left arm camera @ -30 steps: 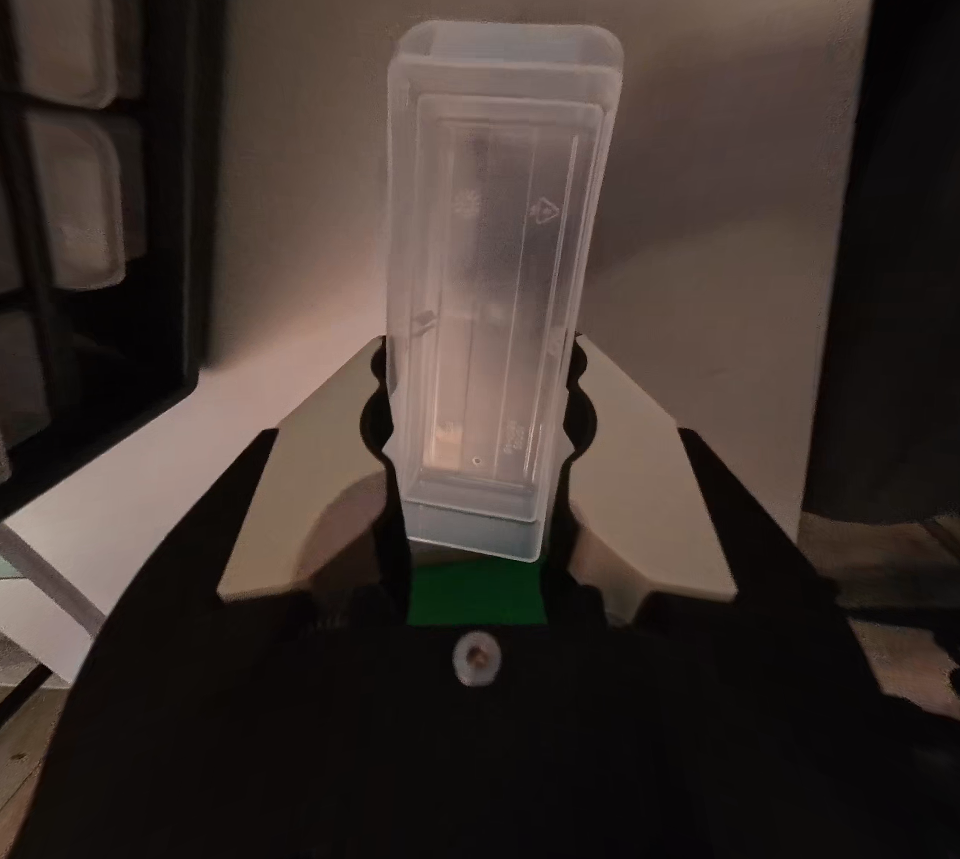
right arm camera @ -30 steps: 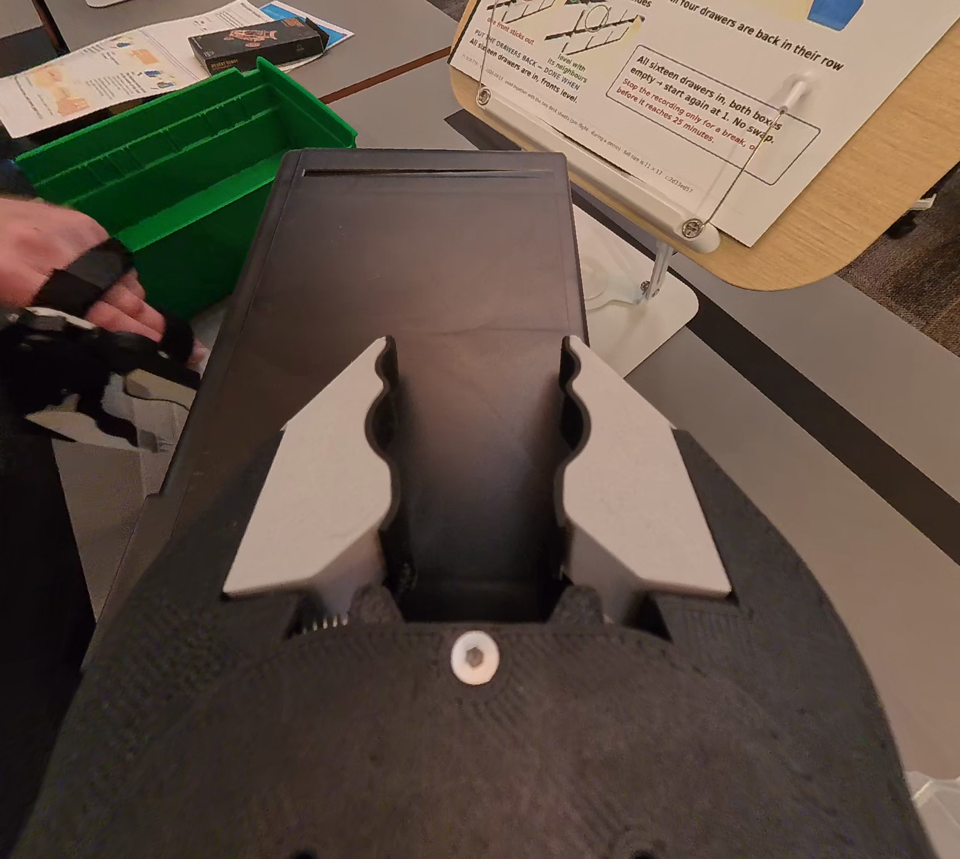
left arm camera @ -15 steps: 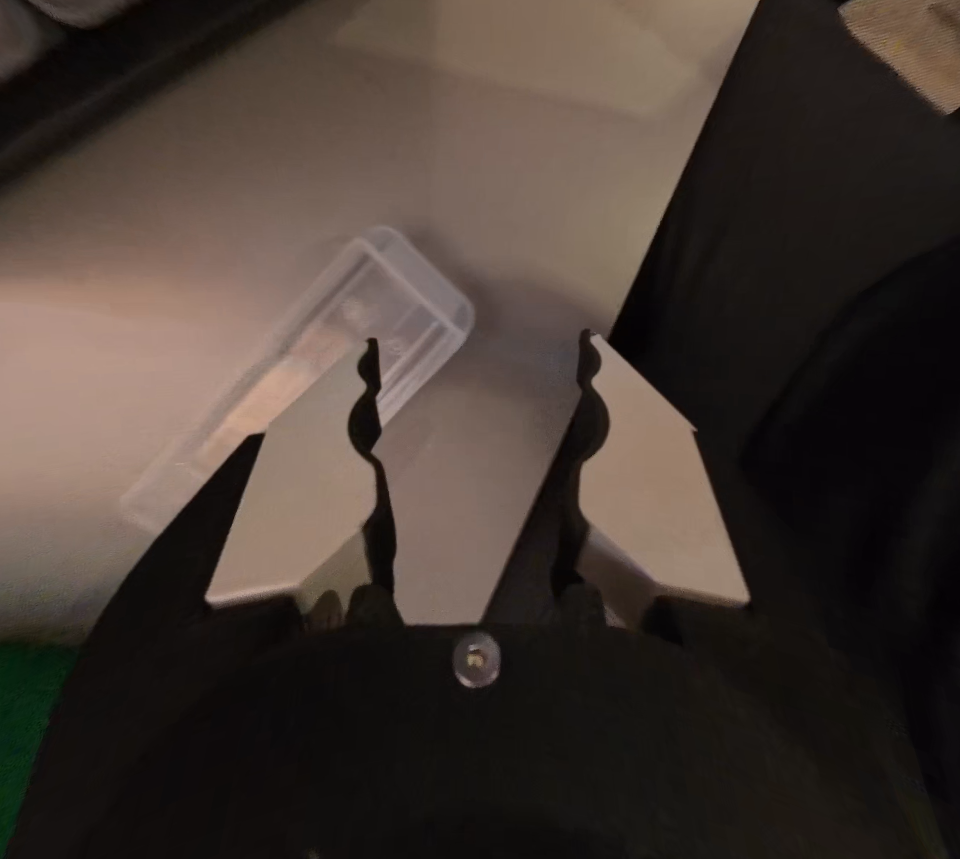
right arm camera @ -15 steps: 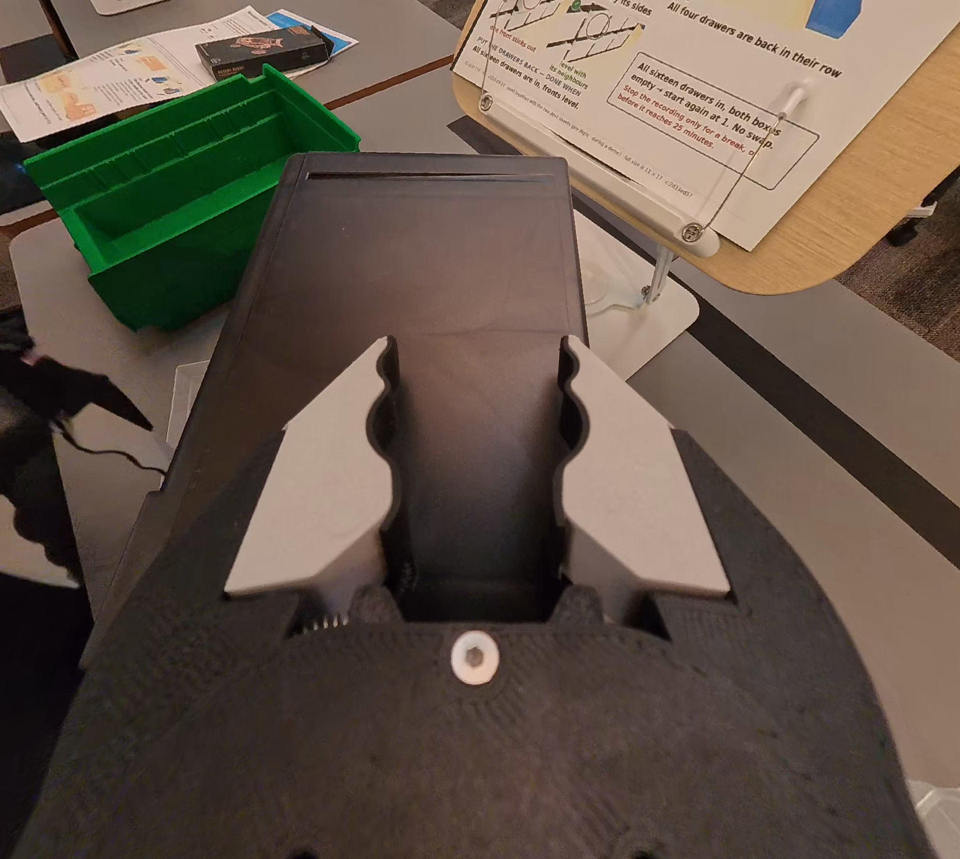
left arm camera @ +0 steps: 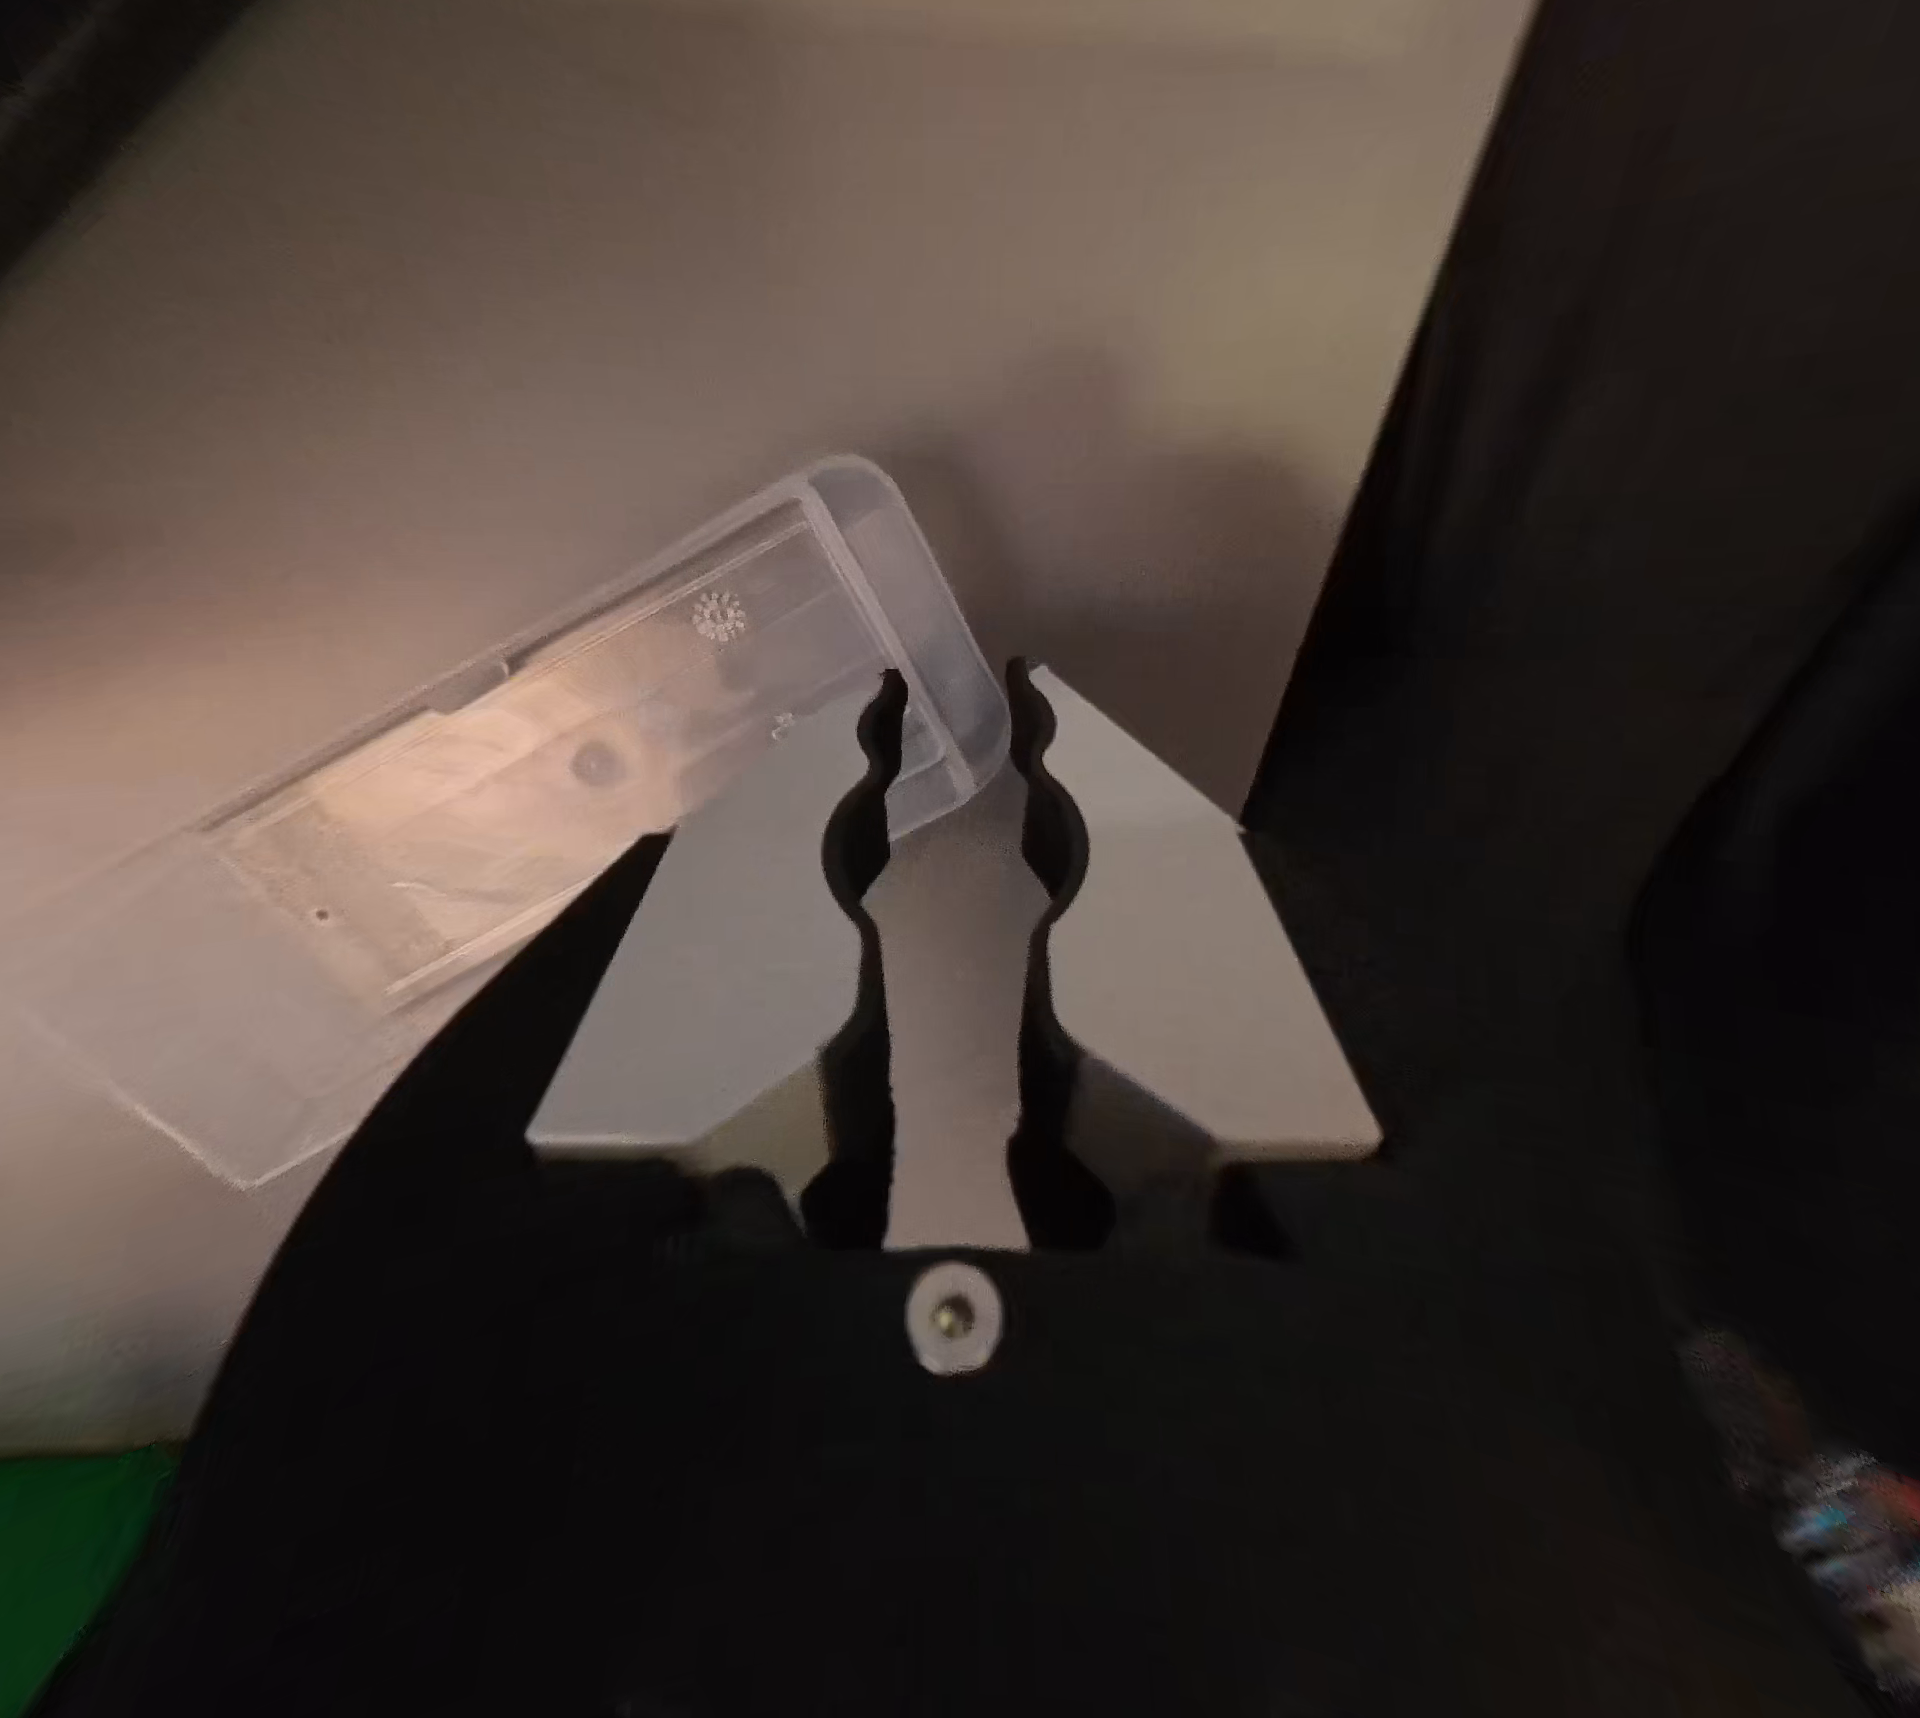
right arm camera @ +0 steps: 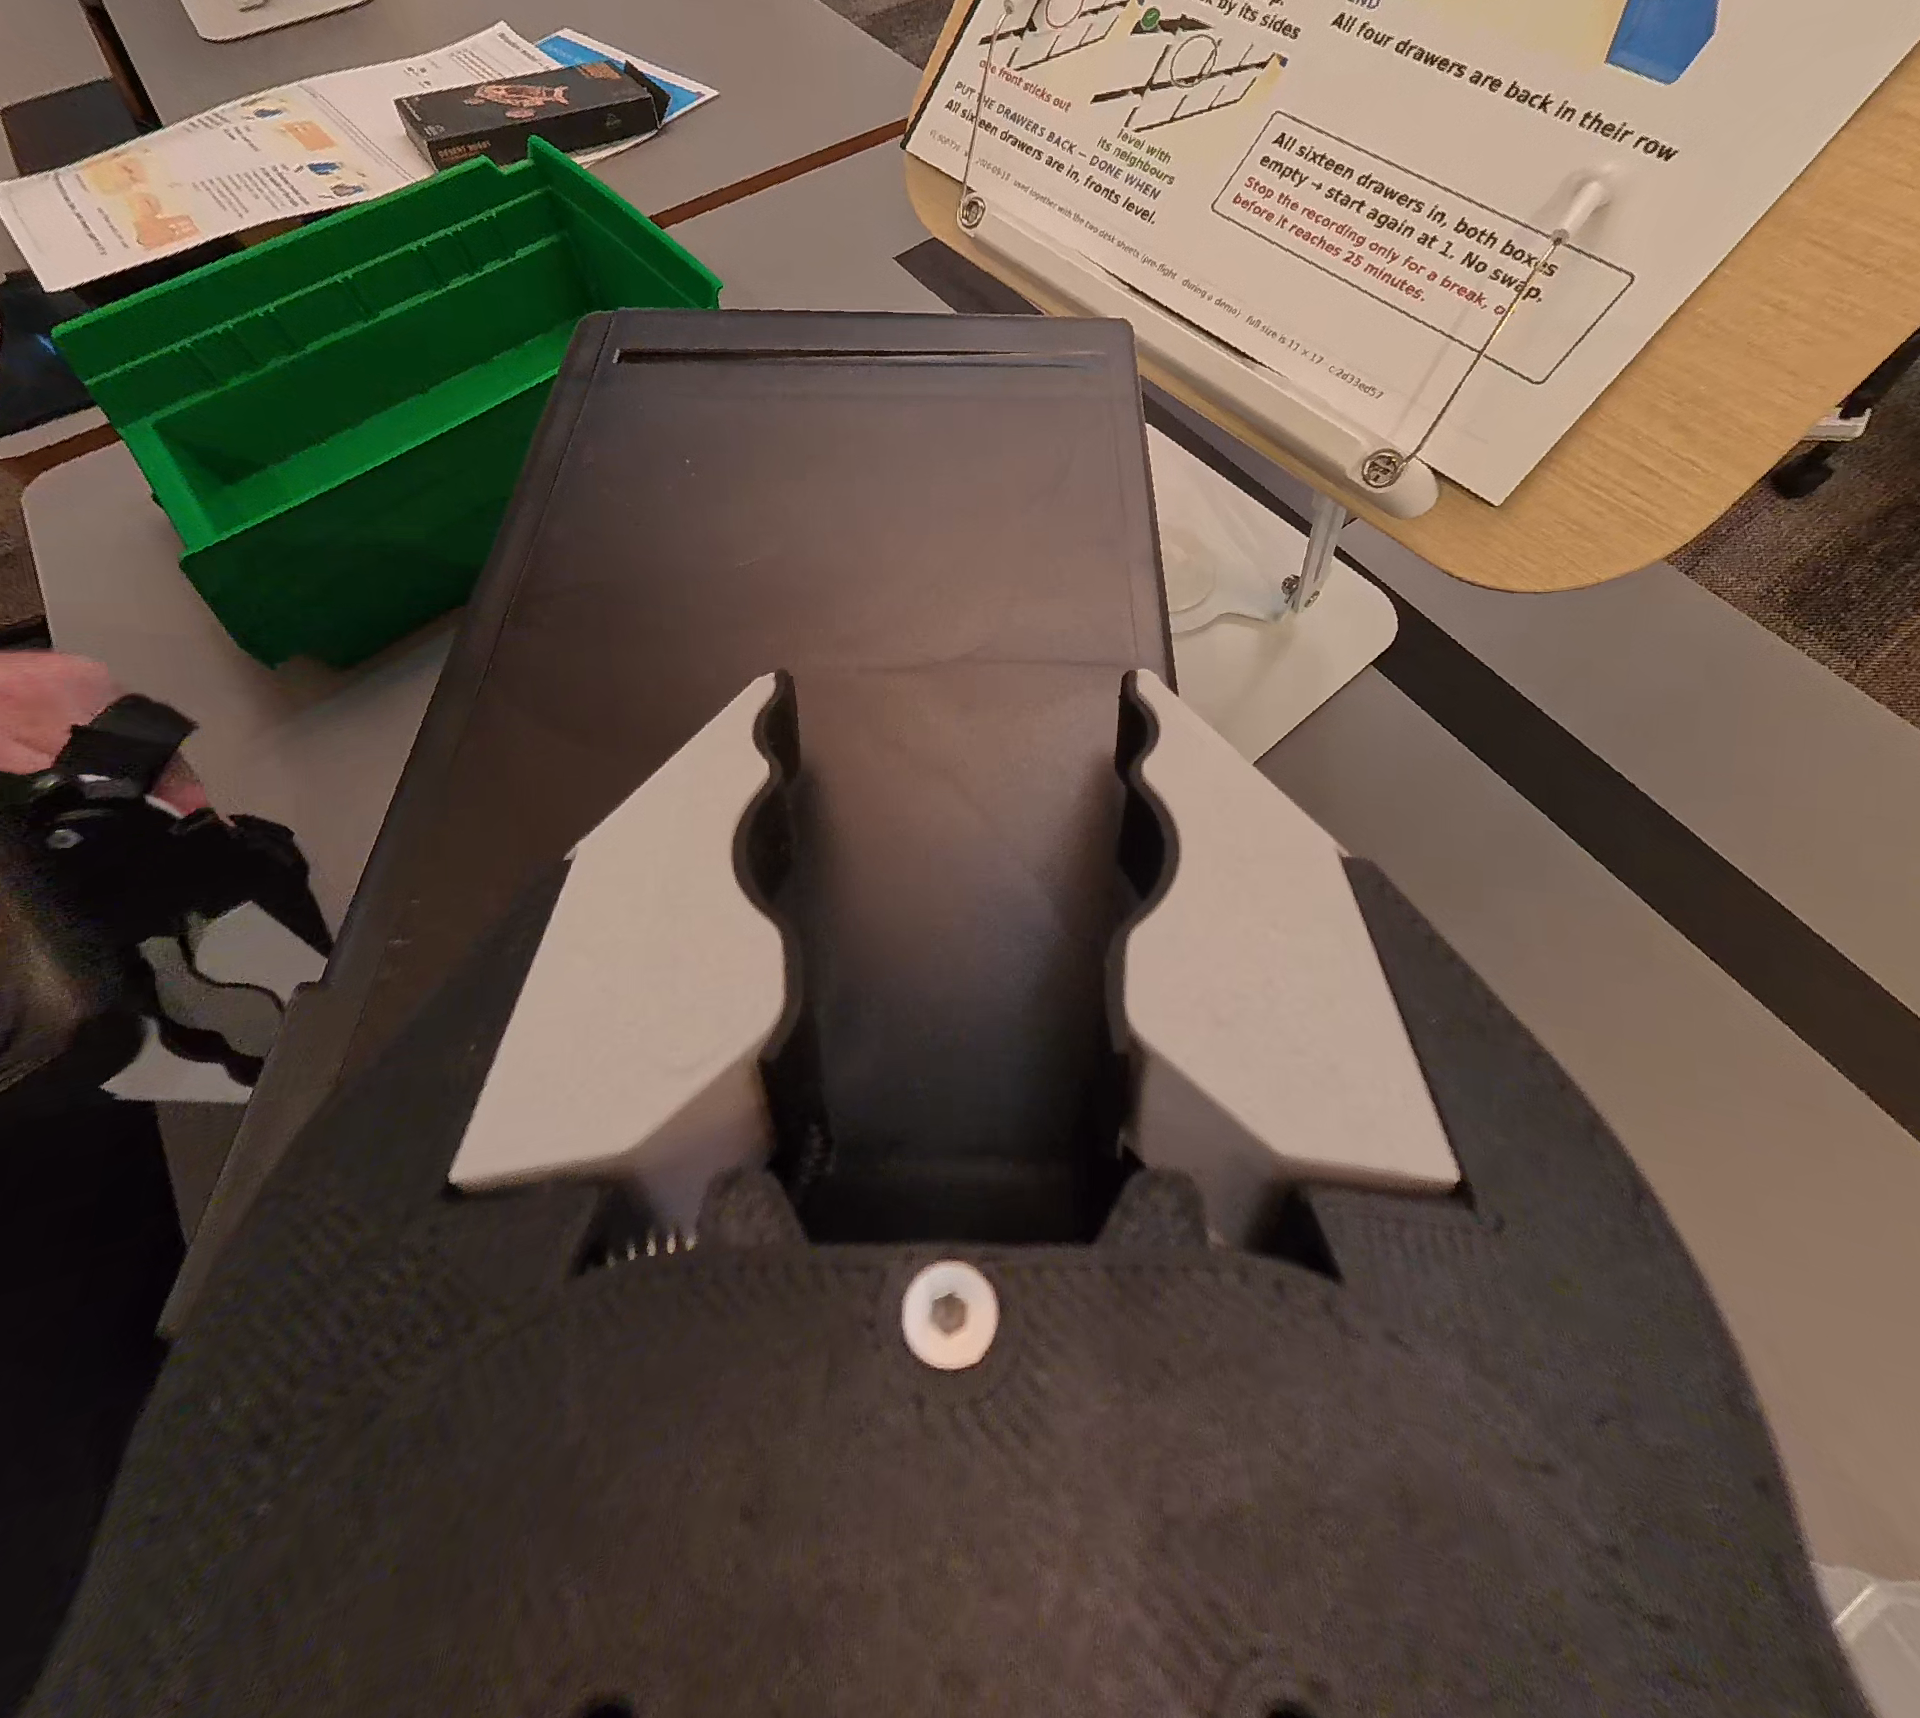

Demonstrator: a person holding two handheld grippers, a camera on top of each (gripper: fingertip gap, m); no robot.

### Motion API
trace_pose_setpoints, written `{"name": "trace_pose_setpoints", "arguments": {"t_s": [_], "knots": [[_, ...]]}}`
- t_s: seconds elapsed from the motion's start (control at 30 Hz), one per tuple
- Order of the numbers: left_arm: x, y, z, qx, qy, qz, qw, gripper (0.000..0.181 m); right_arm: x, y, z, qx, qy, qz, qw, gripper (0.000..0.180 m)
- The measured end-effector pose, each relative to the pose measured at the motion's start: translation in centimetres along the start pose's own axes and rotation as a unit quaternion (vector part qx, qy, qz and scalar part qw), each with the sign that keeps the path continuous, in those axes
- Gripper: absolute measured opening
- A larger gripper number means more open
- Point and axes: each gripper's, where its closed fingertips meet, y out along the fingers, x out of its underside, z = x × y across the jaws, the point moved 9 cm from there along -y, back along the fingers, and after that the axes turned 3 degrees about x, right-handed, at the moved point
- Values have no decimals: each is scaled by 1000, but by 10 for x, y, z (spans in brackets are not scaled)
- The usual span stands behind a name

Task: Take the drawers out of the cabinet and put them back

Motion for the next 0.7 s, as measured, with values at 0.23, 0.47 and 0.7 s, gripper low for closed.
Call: {"name": "trace_pose_setpoints", "arguments": {"t_s": [0.23, 0.47, 0.7], "knots": [[39, -12, -4, -32, 125, -90, 987, 16, 0, 0, 0, -1, 0, 3, 1000, 61], [60, -29, -18, -66, -8, 4, 998, 69, 0, -1, 0, -2, -1, 5, 1000, 61], [62, -49, -19, -94, -112, 121, 982, 103, 0, -1, 0, -2, 0, 8, 1000, 61]]}}
